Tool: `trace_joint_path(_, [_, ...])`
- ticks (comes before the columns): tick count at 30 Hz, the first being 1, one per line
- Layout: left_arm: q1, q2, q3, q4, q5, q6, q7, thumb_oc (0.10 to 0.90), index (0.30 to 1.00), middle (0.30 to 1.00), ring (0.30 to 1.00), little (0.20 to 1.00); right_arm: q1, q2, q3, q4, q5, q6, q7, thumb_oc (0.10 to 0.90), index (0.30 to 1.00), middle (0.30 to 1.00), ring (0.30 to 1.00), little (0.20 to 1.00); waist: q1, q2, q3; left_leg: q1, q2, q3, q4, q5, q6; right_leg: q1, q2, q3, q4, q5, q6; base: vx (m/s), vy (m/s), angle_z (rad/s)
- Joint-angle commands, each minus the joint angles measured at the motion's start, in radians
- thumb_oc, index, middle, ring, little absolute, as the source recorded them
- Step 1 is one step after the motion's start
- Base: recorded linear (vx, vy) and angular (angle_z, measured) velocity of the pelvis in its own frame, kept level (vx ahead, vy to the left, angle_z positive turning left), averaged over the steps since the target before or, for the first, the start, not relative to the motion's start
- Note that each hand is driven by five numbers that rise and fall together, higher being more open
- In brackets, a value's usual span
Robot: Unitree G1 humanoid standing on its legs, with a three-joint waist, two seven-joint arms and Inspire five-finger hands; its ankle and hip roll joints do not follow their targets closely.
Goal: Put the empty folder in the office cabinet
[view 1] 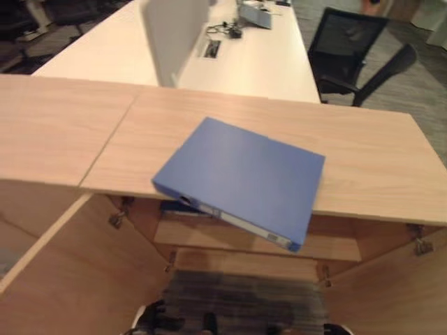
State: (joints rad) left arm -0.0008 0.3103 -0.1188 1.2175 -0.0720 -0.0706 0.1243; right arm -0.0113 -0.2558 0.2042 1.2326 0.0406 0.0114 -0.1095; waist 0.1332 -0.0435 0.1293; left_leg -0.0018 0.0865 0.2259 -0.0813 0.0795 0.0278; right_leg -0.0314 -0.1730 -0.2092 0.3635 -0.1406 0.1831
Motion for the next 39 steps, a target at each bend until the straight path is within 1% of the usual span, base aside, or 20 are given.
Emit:
trace_joint_path(1, [-0.034, 0.025, 0.027, 0.012, -0.002, -0.01, 0.023, 0.8, 0.9, 0.9, 0.9, 0.9, -0.038, -0.038, 0.005, -0.033, -0.009, -0.017, -0.018, 0.8, 0.9, 0.9, 0.9, 0.9, 0.011, -0.015, -0.001, -0.051, -0.061, -0.046, 0.1, -0.12, -0.034, 0.192, -0.027, -0.005, -0.25, 0.072, 0.022, -0.11, -0.071, -0.6])
trace_joint_path(6, [-0.034, 0.006, 0.013, 0.022, 0.007, -0.012, 0.024, 0.8, 0.9, 0.9, 0.9, 0.9, -0.047, -0.045, 0.012, -0.037, 0.005, -0.017, -0.019, 0.8, 0.9, 0.9, 0.9, 0.9, -0.012, -0.003, 0.003, -0.05, -0.038, -0.043, 0.074, -0.081, -0.059, 0.208, -0.01, 0.034, -0.349, 0.036, 0.0, -0.06, -0.115, -0.13])
trace_joint_path(12, [-0.039, -0.018, 0.003, 0.014, -0.004, -0.014, 0.021, 0.8, 0.9, 0.9, 0.9, 0.9, -0.04, -0.05, 0.012, -0.024, 0.019, -0.019, -0.02, 0.8, 0.9, 0.9, 0.9, 0.9, -0.033, 0.024, 0.026, -0.048, -0.002, -0.064, 0.058, -0.031, -0.096, 0.233, 0.025, 0.024, -0.423, 0.027, -0.032, -0.09, -0.166, -0.03])
trace_joint_path(13, [-0.04, -0.024, 0.0, 0.011, -0.006, -0.015, 0.019, 0.8, 0.9, 0.9, 0.9, 0.9, -0.038, -0.054, 0.015, -0.017, 0.015, -0.019, -0.018, 0.8, 0.9, 0.9, 0.9, 0.9, -0.038, 0.033, 0.036, -0.048, 0.009, -0.074, 0.056, -0.014, -0.109, 0.247, 0.036, 0.018, -0.44, 0.024, -0.043, -0.12, -0.197, -0.01])
trace_joint_path(18, [-0.04, -0.036, -0.007, 0.012, -0.01, -0.013, 0.017, 0.8, 0.9, 0.9, 0.9, 0.9, -0.035, -0.063, 0.011, -0.012, 0.018, -0.019, -0.019, 0.8, 0.9, 0.9, 0.9, 0.9, -0.045, 0.051, 0.05, -0.062, 0.03, -0.09, 0.06, 0.015, -0.131, 0.252, 0.058, 0.014, -0.451, 0.013, -0.059, -0.09, -0.122, 0.08])
trace_joint_path(19, [-0.039, -0.043, -0.016, 0.01, -0.013, -0.014, 0.013, 0.8, 0.9, 0.9, 0.9, 0.9, -0.03, -0.075, 0.008, -0.012, 0.02, -0.024, -0.019, 0.8, 0.9, 0.9, 0.9, 0.9, -0.054, 0.068, 0.072, -0.081, 0.051, -0.103, 0.073, 0.04, -0.151, 0.25, 0.077, 0.013, -0.451, 0.0, -0.075, -0.11, -0.123, 0.05])
trace_joint_path(20, [-0.039, -0.043, -0.016, 0.01, -0.013, -0.014, 0.013, 0.8, 0.9, 0.9, 0.9, 0.9, -0.03, -0.075, 0.008, -0.012, 0.02, -0.024, -0.019, 0.8, 0.9, 0.9, 0.9, 0.9, -0.055, 0.068, 0.072, -0.081, 0.052, -0.104, 0.073, 0.04, -0.151, 0.25, 0.078, 0.012, -0.451, 0.0, -0.075, -0.17, -0.151, 0.12])
trace_joint_path(21, [-0.044, -0.046, -0.02, 0.008, -0.015, -0.015, 0.014, 0.8, 0.9, 0.9, 0.9, 0.9, -0.032, -0.082, 0.006, -0.013, 0.023, -0.026, -0.022, 0.8, 0.9, 0.9, 0.9, 0.9, -0.055, 0.073, 0.087, -0.106, 0.063, -0.112, 0.093, 0.061, -0.164, 0.251, 0.08, 0.006, -0.451, -0.004, -0.08, -0.12, -0.061, 0.14])
trace_joint_path(24, [-0.05, -0.056, -0.025, 0.003, -0.033, -0.018, 0.009, 0.8, 0.9, 0.9, 0.9, 0.9, -0.037, -0.099, 0.003, -0.01, 0.022, -0.025, -0.026, 0.8, 0.9, 0.9, 0.9, 0.9, -0.061, 0.074, 0.11, -0.136, 0.077, -0.117, 0.154, 0.05, -0.178, 0.234, 0.077, -0.011, -0.451, 0.005, -0.092, -0.22, -0.086, 0.21])
trace_joint_path(26, [-0.053, -0.061, -0.027, 0.002, -0.034, -0.02, 0.007, 0.8, 0.9, 0.9, 0.9, 0.9, -0.038, -0.113, 0.003, -0.006, 0.016, -0.025, -0.028, 0.8, 0.9, 0.9, 0.9, 0.9, -0.067, 0.062, 0.113, -0.125, 0.069, -0.124, 0.209, 0.0, -0.173, 0.214, 0.065, -0.022, -0.451, 0.023, -0.101, -0.18, -0.068, 0.13])
trace_joint_path(27, [-0.05, -0.063, -0.033, 0.004, -0.027, -0.02, 0.004, 0.8, 0.9, 0.9, 0.9, 0.9, -0.04, -0.116, 0.002, 0.003, 0.015, -0.027, -0.028, 0.8, 0.9, 0.9, 0.9, 0.9, -0.078, 0.051, 0.109, -0.099, 0.044, -0.141, 0.259, -0.057, -0.164, 0.203, 0.058, -0.029, -0.451, 0.038, -0.108, -0.14, -0.058, -0.03])
trace_joint_path(28, [-0.05, -0.063, -0.033, 0.004, -0.027, -0.02, 0.004, 0.8, 0.9, 0.9, 0.9, 0.9, -0.04, -0.116, 0.002, 0.003, 0.015, -0.028, -0.028, 0.8, 0.9, 0.9, 0.9, 0.9, -0.079, 0.051, 0.109, -0.1, 0.044, -0.142, 0.262, -0.059, -0.164, 0.204, 0.058, -0.03, -0.451, 0.037, -0.108, -0.1, -0.052, -0.12])
trace_joint_path(29, [-0.05, -0.065, -0.035, 0.007, -0.024, -0.018, 0.002, 0.8, 0.9, 0.9, 0.9, 0.9, -0.041, -0.116, -0.001, 0.009, 0.017, -0.029, -0.026, 0.8, 0.9, 0.9, 0.9, 0.9, -0.084, 0.048, 0.102, -0.073, 0.031, -0.147, 0.267, -0.092, -0.157, 0.195, 0.06, -0.03, -0.447, 0.042, -0.109, -0.05, -0.008, -0.06])
trace_joint_path(31, [-0.045, -0.068, -0.039, 0.018, -0.014, -0.016, 0.001, 0.8, 0.9, 0.9, 0.9, 0.9, -0.04, -0.115, -0.007, 0.026, 0.02, -0.03, -0.022, 0.8, 0.9, 0.9, 0.9, 0.9, -0.106, 0.056, 0.077, 0.014, 0.012, -0.138, 0.224, -0.134, -0.142, 0.172, 0.071, -0.037, -0.435, 0.046, -0.113, -0.04, 0.009, 0.13])
trace_joint_path(32, [-0.044, -0.069, -0.039, 0.018, -0.014, -0.016, 0.001, 0.8, 0.9, 0.9, 0.9, 0.9, -0.039, -0.116, -0.006, 0.026, 0.02, -0.03, -0.022, 0.8, 0.9, 0.9, 0.9, 0.9, -0.105, 0.057, 0.081, 0.023, 0.013, -0.137, 0.22, -0.136, -0.143, 0.178, 0.073, -0.036, -0.434, 0.044, -0.113, 0.0, 0.041, 0.17])
trace_joint_path(33, [-0.036, -0.068, -0.041, 0.013, -0.015, -0.017, 0.002, 0.8, 0.9, 0.9, 0.9, 0.9, -0.031, -0.114, -0.005, 0.026, 0.018, -0.027, -0.015, 0.8, 0.9, 0.9, 0.9, 0.9, -0.109, 0.064, 0.073, 0.037, 0.007, -0.138, 0.197, -0.135, -0.132, 0.176, 0.077, -0.04, -0.425, 0.044, -0.112, 0.05, 0.058, 0.4])
trace_joint_path(34, [-0.032, -0.064, -0.038, 0.007, -0.012, -0.016, 0.0, 0.8, 0.9, 0.9, 0.9, 0.9, -0.024, -0.106, -0.011, 0.022, 0.021, -0.032, -0.014, 0.8, 0.9, 0.9, 0.9, 0.9, -0.107, 0.064, 0.053, 0.051, -0.006, -0.138, 0.142, -0.137, -0.121, 0.17, 0.082, -0.041, -0.401, 0.039, -0.109, 0.05, 0.07, 0.49])
trace_joint_path(37, [-0.034, -0.051, -0.036, -0.004, -0.006, -0.014, 0.002, 0.8, 0.9, 0.9, 0.9, 0.9, -0.021, -0.098, -0.011, 0.022, 0.019, -0.03, -0.015, 0.8, 0.9, 0.9, 0.9, 0.9, -0.106, 0.07, 0.046, 0.08, -0.016, -0.139, 0.081, -0.129, -0.104, 0.148, 0.079, -0.045, -0.322, 0.028, -0.103, 0.02, 0.054, 0.16])
trace_joint_path(38, [-0.034, -0.051, -0.036, -0.004, -0.006, -0.014, 0.002, 0.8, 0.9, 0.9, 0.9, 0.9, -0.021, -0.098, -0.011, 0.022, 0.019, -0.03, -0.015, 0.8, 0.9, 0.9, 0.9, 0.9, -0.106, 0.07, 0.046, 0.08, -0.016, -0.139, 0.08, -0.128, -0.104, 0.148, 0.079, -0.045, -0.321, 0.028, -0.103, 0.01, 0.108, 0.01])
trace_joint_path(39, [-0.036, -0.042, -0.034, -0.016, 0.0, -0.017, 0.007, 0.8, 0.9, 0.9, 0.9, 0.9, -0.02, -0.089, -0.007, 0.018, 0.018, -0.026, -0.014, 0.8, 0.9, 0.9, 0.9, 0.9, -0.103, 0.079, 0.037, 0.112, -0.027, -0.136, 0.016, -0.116, -0.095, 0.124, 0.074, -0.041, -0.296, 0.027, -0.092, 0.01, 0.075, 0.0])
